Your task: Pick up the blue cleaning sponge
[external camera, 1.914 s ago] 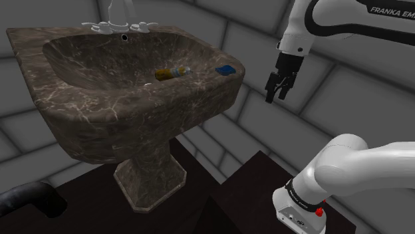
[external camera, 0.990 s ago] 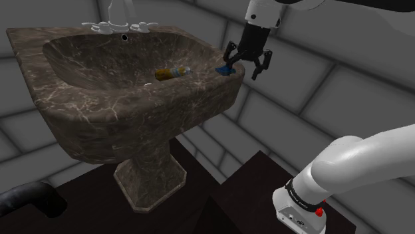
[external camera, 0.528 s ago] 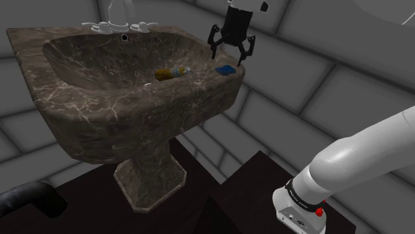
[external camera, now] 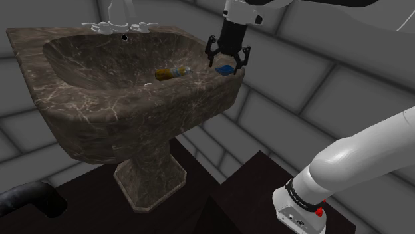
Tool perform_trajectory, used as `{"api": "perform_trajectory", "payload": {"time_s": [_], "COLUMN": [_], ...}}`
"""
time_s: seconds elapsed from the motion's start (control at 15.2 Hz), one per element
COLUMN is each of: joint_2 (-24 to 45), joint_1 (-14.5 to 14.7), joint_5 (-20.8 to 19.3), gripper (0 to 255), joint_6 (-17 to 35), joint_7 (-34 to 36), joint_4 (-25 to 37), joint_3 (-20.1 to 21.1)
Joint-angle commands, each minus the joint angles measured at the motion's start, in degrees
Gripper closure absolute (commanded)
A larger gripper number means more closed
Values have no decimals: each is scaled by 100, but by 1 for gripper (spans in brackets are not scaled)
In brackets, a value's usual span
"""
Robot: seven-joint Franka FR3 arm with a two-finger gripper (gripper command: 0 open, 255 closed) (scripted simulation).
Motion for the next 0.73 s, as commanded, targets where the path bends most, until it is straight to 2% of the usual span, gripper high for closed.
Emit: {"api": "perform_trajectory", "payload": {"time_s": [0.0, 0.66], "joint_2": [4, 11], "joint_1": [-1, -4], "joint_5": [-1, -4], "gripper": [255, 255], "joint_6": [30, -52], "joint_7": [-2, 4], "joint_4": [-24, 65], "joint_3": [1, -1]}}
